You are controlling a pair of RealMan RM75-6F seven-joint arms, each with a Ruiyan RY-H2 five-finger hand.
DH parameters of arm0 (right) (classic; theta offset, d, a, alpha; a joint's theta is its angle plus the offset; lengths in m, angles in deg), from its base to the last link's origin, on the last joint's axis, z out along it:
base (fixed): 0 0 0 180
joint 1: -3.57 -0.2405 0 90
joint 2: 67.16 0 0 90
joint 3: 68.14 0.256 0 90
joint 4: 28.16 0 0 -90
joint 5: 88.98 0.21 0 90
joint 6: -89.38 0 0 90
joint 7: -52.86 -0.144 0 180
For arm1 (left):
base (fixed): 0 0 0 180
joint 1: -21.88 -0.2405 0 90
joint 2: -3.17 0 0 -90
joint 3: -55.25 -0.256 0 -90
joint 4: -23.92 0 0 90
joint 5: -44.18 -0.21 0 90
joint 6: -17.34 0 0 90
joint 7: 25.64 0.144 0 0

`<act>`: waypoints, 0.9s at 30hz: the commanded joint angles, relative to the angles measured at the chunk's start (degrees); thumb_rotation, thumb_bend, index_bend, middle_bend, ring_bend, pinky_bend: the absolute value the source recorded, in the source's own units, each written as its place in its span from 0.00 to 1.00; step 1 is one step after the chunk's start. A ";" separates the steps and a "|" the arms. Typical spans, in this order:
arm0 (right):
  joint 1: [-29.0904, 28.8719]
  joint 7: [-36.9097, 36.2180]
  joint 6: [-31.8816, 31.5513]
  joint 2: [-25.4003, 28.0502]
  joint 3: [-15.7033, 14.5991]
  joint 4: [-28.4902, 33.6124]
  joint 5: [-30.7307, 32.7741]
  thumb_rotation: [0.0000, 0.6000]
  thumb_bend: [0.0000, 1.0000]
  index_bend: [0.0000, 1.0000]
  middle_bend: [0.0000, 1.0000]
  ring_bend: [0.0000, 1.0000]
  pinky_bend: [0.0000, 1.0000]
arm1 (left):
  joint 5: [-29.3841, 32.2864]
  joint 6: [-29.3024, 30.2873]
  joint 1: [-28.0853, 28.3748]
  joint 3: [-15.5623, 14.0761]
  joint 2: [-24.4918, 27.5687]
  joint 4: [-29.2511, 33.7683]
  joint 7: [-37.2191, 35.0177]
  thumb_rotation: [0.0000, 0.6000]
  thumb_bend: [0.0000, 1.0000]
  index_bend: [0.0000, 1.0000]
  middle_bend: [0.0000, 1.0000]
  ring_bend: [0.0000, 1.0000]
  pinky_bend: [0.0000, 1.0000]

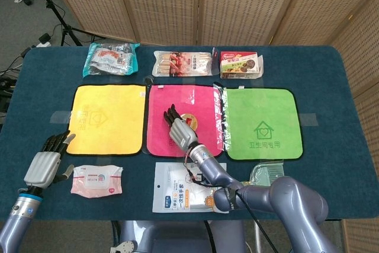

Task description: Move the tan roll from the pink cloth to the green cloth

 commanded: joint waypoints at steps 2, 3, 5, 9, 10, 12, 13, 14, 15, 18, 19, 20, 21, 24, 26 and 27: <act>0.31 0.34 -0.05 0.12 -0.15 -0.30 0.57 1.00 0.49 0.23 0.00 0.00 0.05 | -0.01 0.03 -0.01 -0.01 -0.02 0.03 0.05 1.00 0.38 0.08 0.00 0.00 0.00; 0.36 0.41 -0.11 0.17 -0.15 -0.32 0.62 1.00 0.49 0.23 0.00 0.00 0.05 | 0.00 0.00 0.00 -0.02 -0.02 0.03 0.08 1.00 0.38 0.08 0.00 0.00 0.00; 0.45 0.50 -0.27 0.34 -0.07 -0.26 0.77 1.00 0.49 0.23 0.00 0.00 0.05 | 0.00 0.02 -0.01 -0.02 -0.02 0.06 0.10 1.00 0.38 0.08 0.00 0.00 0.00; 0.57 0.77 -0.61 0.68 0.06 0.08 1.03 1.00 0.49 0.23 0.00 0.00 0.05 | -0.07 0.10 -0.02 -0.05 -0.01 0.13 0.10 1.00 0.38 0.08 0.00 0.00 0.00; 0.61 0.85 -0.69 0.76 0.07 0.15 1.12 1.00 0.49 0.23 0.00 0.00 0.05 | -0.09 0.13 -0.03 -0.05 0.00 0.15 0.09 1.00 0.38 0.08 0.00 0.00 0.00; 0.75 1.10 -0.89 0.95 0.06 0.30 1.43 1.00 0.49 0.23 0.00 0.00 0.05 | -0.13 0.25 -0.06 -0.04 0.04 0.19 0.11 1.00 0.38 0.08 0.00 0.00 0.00; 0.79 1.20 -0.96 1.00 0.04 0.34 1.50 1.00 0.49 0.23 0.00 0.00 0.05 | -0.13 0.29 -0.07 -0.04 0.05 0.21 0.12 1.00 0.38 0.08 0.00 0.00 0.00; 0.83 1.35 -1.02 1.05 -0.02 0.41 1.59 1.00 0.49 0.23 0.00 0.00 0.05 | -0.14 0.32 -0.09 -0.03 0.06 0.23 0.12 1.00 0.38 0.08 0.00 0.00 0.00; 0.88 1.55 -1.04 1.13 -0.14 0.47 1.70 1.00 0.49 0.23 0.00 0.00 0.05 | -0.13 0.35 -0.10 -0.02 0.08 0.25 0.12 1.00 0.38 0.08 0.00 0.00 0.00; 1.21 1.94 -1.17 1.38 -0.47 0.65 2.14 1.00 0.49 0.23 0.00 0.00 0.05 | -0.09 0.39 -0.12 0.00 0.15 0.30 0.12 1.00 0.38 0.08 0.00 0.00 0.00; 1.31 2.05 -1.21 1.46 -0.57 0.72 2.25 1.00 0.49 0.23 0.00 0.00 0.05 | -0.09 0.40 -0.12 0.00 0.16 0.31 0.13 1.00 0.38 0.08 0.00 0.00 0.00; 1.40 2.15 -1.24 1.54 -0.68 0.78 2.33 1.00 0.49 0.23 0.00 0.00 0.05 | -0.10 0.43 -0.13 0.01 0.16 0.32 0.14 1.00 0.38 0.08 0.00 0.00 0.00; 1.53 2.25 -1.31 1.61 -0.78 0.82 2.49 1.00 0.49 0.23 0.00 0.00 0.05 | -0.12 0.44 -0.13 -0.01 0.16 0.33 0.16 1.00 0.38 0.08 0.00 0.00 0.00; 1.80 2.42 -1.53 1.83 -0.90 0.98 2.83 1.00 0.49 0.23 0.00 0.00 0.05 | -0.13 0.48 -0.15 -0.01 0.17 0.37 0.18 1.00 0.38 0.08 0.00 0.00 0.00; 1.97 2.47 -1.66 2.02 -0.99 1.07 2.96 1.00 0.49 0.23 0.00 0.00 0.05 | -0.17 0.50 -0.15 -0.03 0.18 0.41 0.24 1.00 0.38 0.08 0.00 0.00 0.00; 2.03 2.49 -1.70 2.09 -1.01 1.11 3.01 1.00 0.49 0.23 0.00 0.00 0.05 | -0.18 0.51 -0.15 -0.03 0.18 0.42 0.26 1.00 0.38 0.08 0.00 0.00 0.00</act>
